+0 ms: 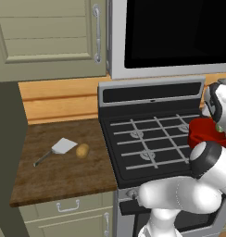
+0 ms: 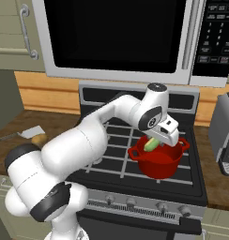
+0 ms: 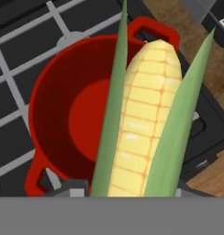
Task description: Put the corn and potato in the pot. Retrieve the spatula and lightly stir the vegetables in the pot.
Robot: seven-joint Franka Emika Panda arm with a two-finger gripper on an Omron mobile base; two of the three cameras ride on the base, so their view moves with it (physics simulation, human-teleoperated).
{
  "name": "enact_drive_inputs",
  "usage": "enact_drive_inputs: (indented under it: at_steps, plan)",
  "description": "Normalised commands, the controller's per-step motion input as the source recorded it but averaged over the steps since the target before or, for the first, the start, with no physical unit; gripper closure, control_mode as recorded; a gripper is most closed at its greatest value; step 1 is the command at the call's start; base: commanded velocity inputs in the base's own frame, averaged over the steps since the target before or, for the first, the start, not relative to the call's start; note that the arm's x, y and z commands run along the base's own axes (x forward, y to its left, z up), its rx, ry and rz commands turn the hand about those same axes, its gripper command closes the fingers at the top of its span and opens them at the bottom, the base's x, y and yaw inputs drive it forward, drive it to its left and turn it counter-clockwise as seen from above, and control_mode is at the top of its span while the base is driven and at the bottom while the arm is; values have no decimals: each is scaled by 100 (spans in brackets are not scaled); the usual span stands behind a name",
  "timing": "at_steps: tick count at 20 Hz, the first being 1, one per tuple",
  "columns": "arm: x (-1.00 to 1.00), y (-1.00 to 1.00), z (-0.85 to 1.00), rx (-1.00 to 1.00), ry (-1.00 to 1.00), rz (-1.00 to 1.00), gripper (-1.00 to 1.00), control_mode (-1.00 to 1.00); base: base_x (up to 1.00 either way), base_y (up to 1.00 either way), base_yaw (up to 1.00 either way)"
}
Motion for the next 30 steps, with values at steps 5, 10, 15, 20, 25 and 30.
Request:
enact_drive_inputs:
  at_steps: [5,10,15,20,25,30]
  plan:
    - [10,0,-46,0,0,0,100,-100,0,0,0]
    - [22,0,-29,0,0,0,100,-100,0,0,0]
    - [26,0,-25,0,0,0,100,-100,0,0,0]
    - [17,0,-26,0,0,0,100,-100,0,0,0]
    - [2,0,-15,0,0,0,100,-100,0,0,0]
    - [9,-1,-7,0,-1,0,100,-100,0,0,0]
